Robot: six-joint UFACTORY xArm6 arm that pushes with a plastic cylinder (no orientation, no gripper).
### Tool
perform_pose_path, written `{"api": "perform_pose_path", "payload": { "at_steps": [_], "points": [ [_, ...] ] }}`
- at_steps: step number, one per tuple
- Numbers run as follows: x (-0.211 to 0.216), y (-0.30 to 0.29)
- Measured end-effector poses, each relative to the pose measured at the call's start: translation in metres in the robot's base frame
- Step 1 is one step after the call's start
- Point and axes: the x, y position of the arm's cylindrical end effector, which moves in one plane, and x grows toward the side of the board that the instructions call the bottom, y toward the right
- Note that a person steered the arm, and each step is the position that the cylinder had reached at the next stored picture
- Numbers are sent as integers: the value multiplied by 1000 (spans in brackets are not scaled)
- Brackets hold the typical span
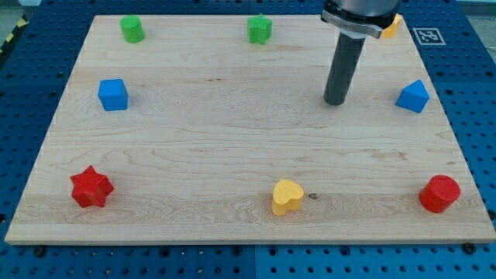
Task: Point at the blue triangle
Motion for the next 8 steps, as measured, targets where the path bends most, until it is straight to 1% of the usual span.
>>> {"api": "perform_pose_path", "payload": {
  "at_steps": [3,4,5,6,7,8],
  "points": [
    [1,5],
    [35,17],
    [67,48],
    [85,90],
    [92,135],
    [98,148]
  ]
}}
